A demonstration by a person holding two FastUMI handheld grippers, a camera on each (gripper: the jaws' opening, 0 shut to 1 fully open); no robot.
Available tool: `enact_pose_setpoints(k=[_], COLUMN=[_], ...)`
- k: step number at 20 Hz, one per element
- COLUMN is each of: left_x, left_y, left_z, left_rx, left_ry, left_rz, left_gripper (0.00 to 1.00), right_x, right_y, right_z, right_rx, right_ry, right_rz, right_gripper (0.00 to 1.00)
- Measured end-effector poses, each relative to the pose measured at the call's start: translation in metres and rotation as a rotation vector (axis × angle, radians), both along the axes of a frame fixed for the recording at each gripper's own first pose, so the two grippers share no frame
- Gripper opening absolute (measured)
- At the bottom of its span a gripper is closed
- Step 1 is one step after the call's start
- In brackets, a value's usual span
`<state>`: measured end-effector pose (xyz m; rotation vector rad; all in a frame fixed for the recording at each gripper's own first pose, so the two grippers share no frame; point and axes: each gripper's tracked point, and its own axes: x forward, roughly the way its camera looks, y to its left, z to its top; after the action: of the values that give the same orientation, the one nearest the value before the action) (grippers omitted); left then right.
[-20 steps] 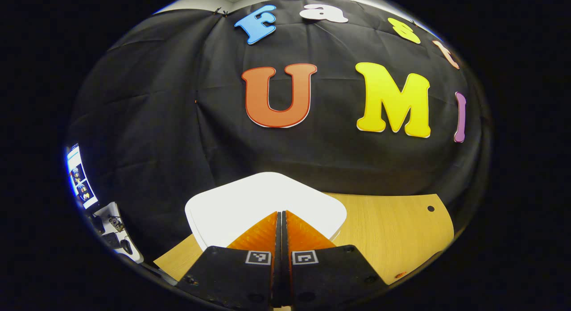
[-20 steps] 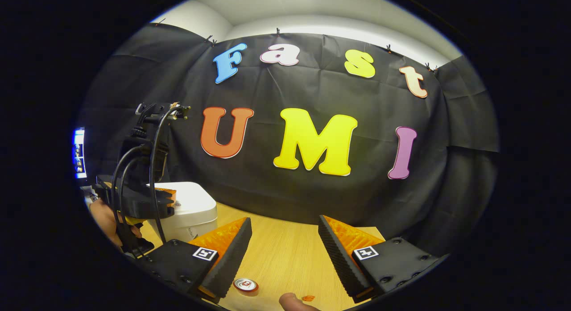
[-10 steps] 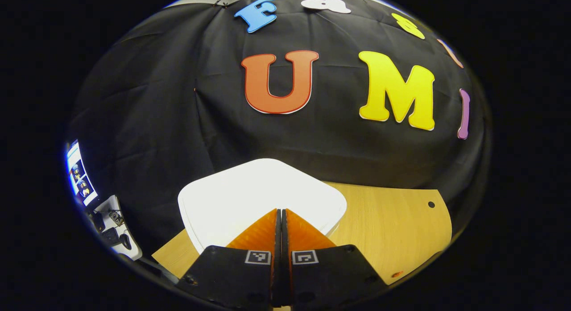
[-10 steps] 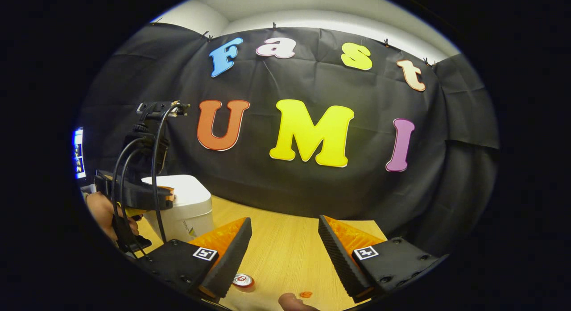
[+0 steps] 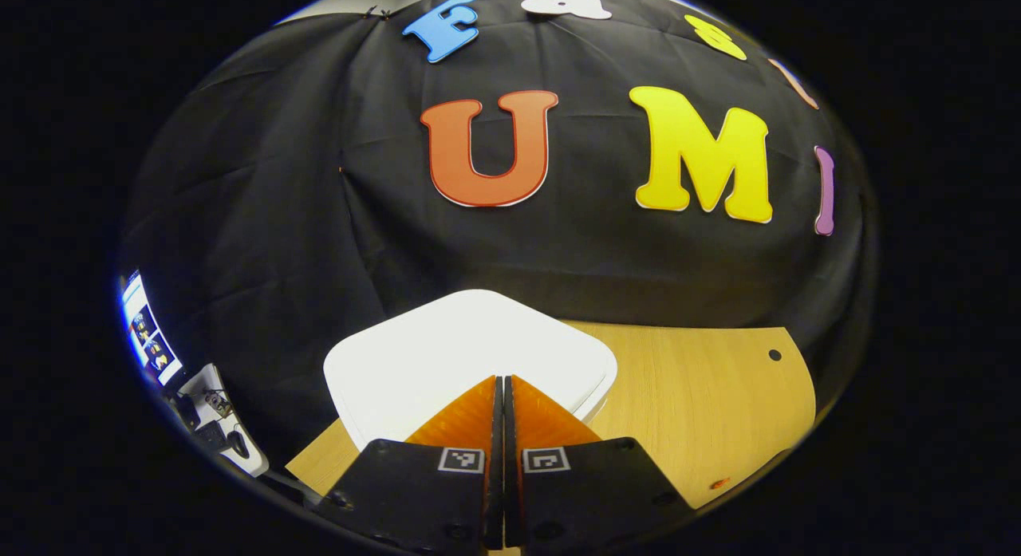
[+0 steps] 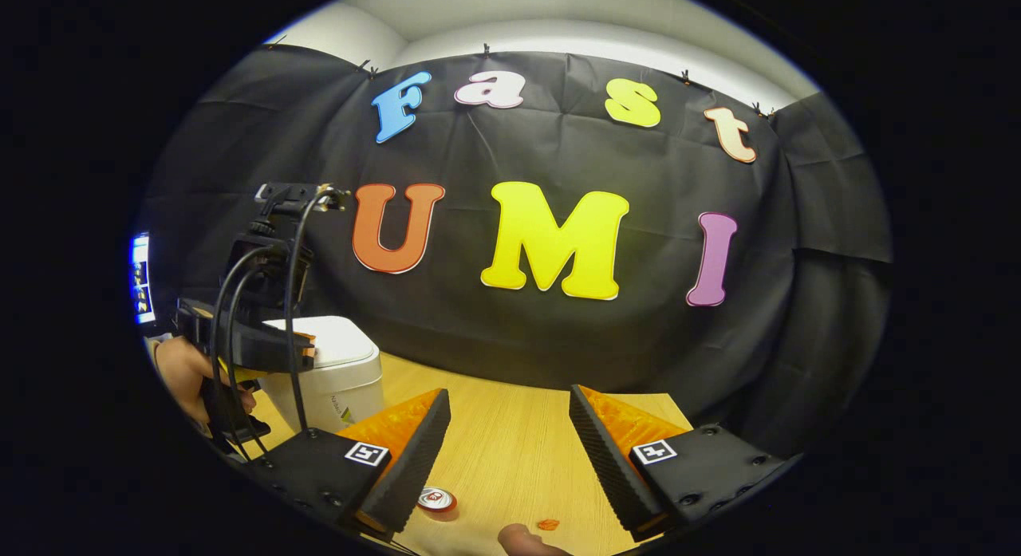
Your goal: Press the lid of the desktop garbage bin to open it, pick up the crumpled paper on the desktop and throw it into the bin, then pick up the pop can on the desktop and drop it into the bin, and finally close the garbage bin lid.
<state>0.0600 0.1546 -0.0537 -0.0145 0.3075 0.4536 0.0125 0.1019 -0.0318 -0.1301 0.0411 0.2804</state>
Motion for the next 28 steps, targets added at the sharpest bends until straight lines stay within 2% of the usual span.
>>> enact_pose_setpoints(k=[4,8,9,12,13,14,15,17,22,25,26,28], left_x=[-0.010,-0.026,-0.030,-0.044,-0.047,-0.049,-0.052,-0.056,-0.065,-0.073,-0.076,-0.081], left_y=[-0.007,-0.021,-0.026,-0.036,-0.040,-0.043,-0.045,-0.052,-0.072,-0.086,-0.090,-0.097], left_z=[0.026,0.064,0.069,0.077,0.076,0.074,0.071,0.059,0.031,0.011,0.005,-0.005], left_rx=[0.014,0.044,0.051,0.085,0.085,0.082,0.076,0.057,-0.012,-0.021,-0.018,-0.009], left_ry=[-0.053,-0.145,-0.154,-0.177,-0.181,-0.181,-0.177,-0.159,-0.133,-0.093,-0.082,-0.066], left_rz=[-0.007,-0.038,-0.049,-0.063,-0.069,-0.070,-0.070,-0.075,-0.134,-0.163,-0.175,-0.188], left_gripper=[0.04,0.11,0.16,0.19,0.29,0.31,0.28,0.38,0.42,0.45,0.61,0.67], right_x=[-0.011,-0.019,-0.021,-0.026,-0.029,-0.030,-0.032,-0.032,-0.031,-0.030,-0.027,-0.024], right_y=[-0.004,-0.012,-0.014,-0.017,-0.018,-0.019,-0.021,-0.023,-0.028,-0.035,-0.039,-0.045], right_z=[0.007,0.005,0.005,0.000,-0.002,-0.004,-0.006,-0.013,-0.028,-0.041,-0.046,-0.060], right_rx=[0.005,0.019,0.024,0.026,0.024,0.021,0.019,0.015,0.008,0.011,0.007,0.005], right_ry=[-0.011,-0.004,-0.001,0.007,0.012,0.014,0.017,0.030,0.069,0.097,0.108,0.143], right_rz=[0.003,0.001,0.002,0.009,0.015,0.017,0.018,0.014,0.003,-0.012,-0.024,-0.043], right_gripper=[0.95,0.95,0.95,0.95,0.95,0.95,0.95,0.95,0.95,0.95,0.95,0.95])
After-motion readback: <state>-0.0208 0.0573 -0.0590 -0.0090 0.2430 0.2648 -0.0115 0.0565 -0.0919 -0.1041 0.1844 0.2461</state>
